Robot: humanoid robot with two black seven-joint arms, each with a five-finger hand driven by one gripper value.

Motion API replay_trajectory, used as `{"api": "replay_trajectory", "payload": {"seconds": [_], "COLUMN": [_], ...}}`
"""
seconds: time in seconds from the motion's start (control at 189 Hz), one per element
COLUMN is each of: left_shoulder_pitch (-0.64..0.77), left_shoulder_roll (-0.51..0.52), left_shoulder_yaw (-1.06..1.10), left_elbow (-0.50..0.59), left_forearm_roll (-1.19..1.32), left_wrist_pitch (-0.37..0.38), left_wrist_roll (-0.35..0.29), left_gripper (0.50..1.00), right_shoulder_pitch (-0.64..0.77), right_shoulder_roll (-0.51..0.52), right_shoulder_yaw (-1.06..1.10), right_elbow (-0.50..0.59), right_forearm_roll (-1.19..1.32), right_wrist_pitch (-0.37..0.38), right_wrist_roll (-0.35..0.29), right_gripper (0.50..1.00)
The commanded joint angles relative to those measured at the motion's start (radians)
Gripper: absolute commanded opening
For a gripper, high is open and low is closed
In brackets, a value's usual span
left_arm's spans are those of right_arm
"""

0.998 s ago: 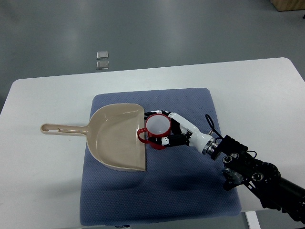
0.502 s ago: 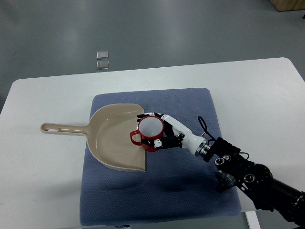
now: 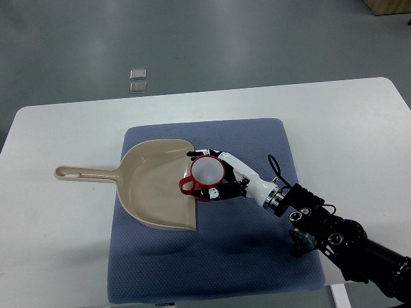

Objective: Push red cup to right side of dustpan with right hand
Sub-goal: 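Release the red mug and open the right hand fingers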

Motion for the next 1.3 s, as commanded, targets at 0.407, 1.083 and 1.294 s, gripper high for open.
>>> {"api": "replay_trajectory", "payload": {"seconds": [0.407, 1.083, 1.294], "left_shoulder_pitch": [0.0, 0.0, 0.0], "left_shoulder_roll": [0.0, 0.0, 0.0], "left_shoulder_yaw": [0.0, 0.0, 0.0], "left_elbow": [0.0, 0.001, 0.0], "left_forearm_roll": [0.0, 0.0, 0.0], "left_wrist_pitch": [0.0, 0.0, 0.0], "left_wrist_roll": [0.0, 0.0, 0.0], "left_gripper": [1.0, 1.0, 1.0], "right_shoulder_pitch": [0.005, -0.008, -0.011], "right_shoulder_roll": [-0.014, -0.094, -0.126], "right_shoulder_yaw": [-0.006, -0.005, -0.003], "right_elbow": [0.005, 0.038, 0.045], "right_forearm_roll": [0.003, 0.006, 0.009], "right_wrist_pitch": [0.018, 0.029, 0.031], "right_wrist_roll": [0.0, 0.0, 0.0], "right_gripper": [0.913, 0.913, 0.913]}}
